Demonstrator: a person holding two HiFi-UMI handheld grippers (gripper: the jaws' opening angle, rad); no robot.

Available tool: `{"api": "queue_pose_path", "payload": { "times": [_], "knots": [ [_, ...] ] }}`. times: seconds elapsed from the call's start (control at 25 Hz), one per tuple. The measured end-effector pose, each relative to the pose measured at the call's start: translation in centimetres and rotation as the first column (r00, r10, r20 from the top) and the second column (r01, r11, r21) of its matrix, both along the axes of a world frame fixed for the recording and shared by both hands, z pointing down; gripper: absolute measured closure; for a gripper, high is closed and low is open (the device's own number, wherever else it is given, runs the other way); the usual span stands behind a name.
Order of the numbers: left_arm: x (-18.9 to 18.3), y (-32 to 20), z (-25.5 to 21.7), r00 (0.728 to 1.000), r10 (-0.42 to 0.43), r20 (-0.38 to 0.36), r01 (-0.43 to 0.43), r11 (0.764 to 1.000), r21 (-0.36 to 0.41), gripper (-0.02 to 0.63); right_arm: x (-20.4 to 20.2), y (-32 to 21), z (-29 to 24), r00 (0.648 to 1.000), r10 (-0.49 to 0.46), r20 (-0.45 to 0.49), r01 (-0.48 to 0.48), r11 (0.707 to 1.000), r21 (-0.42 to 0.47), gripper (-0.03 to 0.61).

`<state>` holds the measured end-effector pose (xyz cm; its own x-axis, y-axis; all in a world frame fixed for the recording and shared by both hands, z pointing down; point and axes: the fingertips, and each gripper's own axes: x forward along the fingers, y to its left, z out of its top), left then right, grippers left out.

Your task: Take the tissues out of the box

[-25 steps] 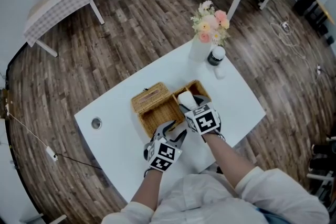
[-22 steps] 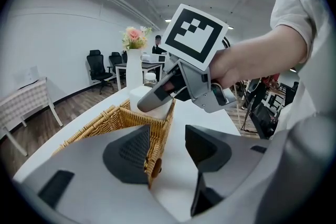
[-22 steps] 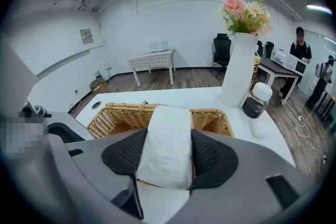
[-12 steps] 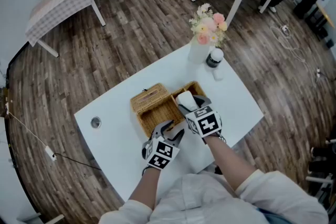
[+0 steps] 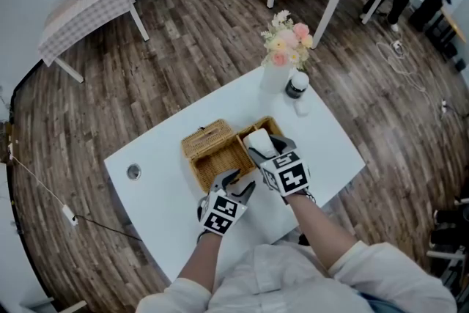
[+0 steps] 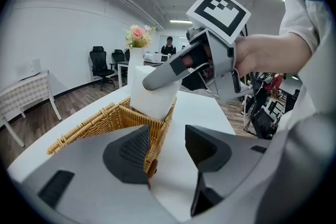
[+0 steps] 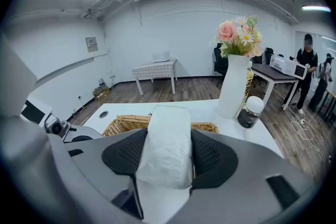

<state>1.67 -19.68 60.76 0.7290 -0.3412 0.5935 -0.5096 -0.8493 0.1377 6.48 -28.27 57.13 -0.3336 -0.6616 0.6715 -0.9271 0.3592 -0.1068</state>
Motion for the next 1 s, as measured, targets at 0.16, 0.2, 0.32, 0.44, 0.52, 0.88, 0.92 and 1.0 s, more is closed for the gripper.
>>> {"api": "queue_pose_path", "payload": {
  "times": [0.16, 0.2, 0.32, 0.44, 0.52, 0.88, 0.92, 1.0],
  "knots": [
    [0.5, 0.6, 0.4, 1.0, 0.015, 0.019, -0.015, 1.0, 0.007, 0.405, 0.6, 0.4, -0.7, 1.0, 0.004, 0.023, -0.005, 1.0, 0.019, 0.307],
    [0.5, 0.7, 0.4, 1.0, 0.016, 0.02, -0.016, 1.0, 0.007, 0.405, 0.6, 0.4, -1.0, 1.0, 0.006, 0.029, -0.007, 1.0, 0.025, 0.308],
    [0.0, 0.5, 0.0, 0.999, -0.023, -0.028, 0.022, 0.999, -0.029, 0.404, 0.8, 0.6, -1.7, 0.999, 0.008, 0.042, -0.01, 0.999, 0.046, 0.307],
    [-0.6, 0.9, -0.3, 0.994, -0.079, -0.082, 0.072, 0.994, -0.08, 0.405, 1.0, 1.1, -2.2, 0.998, 0.004, 0.063, -0.009, 0.998, 0.065, 0.308],
    [-1.1, 1.3, -0.5, 0.988, -0.108, -0.113, 0.098, 0.991, -0.09, 0.405, 1.2, 1.6, -2.3, 0.997, 0.002, 0.074, -0.007, 0.997, 0.072, 0.308],
    [-1.0, 4.8, -1.9, 0.966, -0.159, -0.203, 0.132, 0.981, -0.139, 0.41, 1.7, 3.5, -2.4, 0.99, 0.002, 0.142, -0.013, 0.997, 0.08, 0.308],
    [-0.9, 5.1, -2.3, 0.964, -0.16, -0.21, 0.133, 0.981, -0.139, 0.41, 1.7, 3.7, -2.5, 0.989, 0.001, 0.148, -0.013, 0.997, 0.08, 0.308],
    [-0.7, 5.5, -3.0, 0.961, -0.162, -0.223, 0.133, 0.982, -0.137, 0.414, 1.7, 4.2, -2.7, 0.987, -0.001, 0.158, -0.012, 0.997, 0.081, 0.308]
  ]
}}
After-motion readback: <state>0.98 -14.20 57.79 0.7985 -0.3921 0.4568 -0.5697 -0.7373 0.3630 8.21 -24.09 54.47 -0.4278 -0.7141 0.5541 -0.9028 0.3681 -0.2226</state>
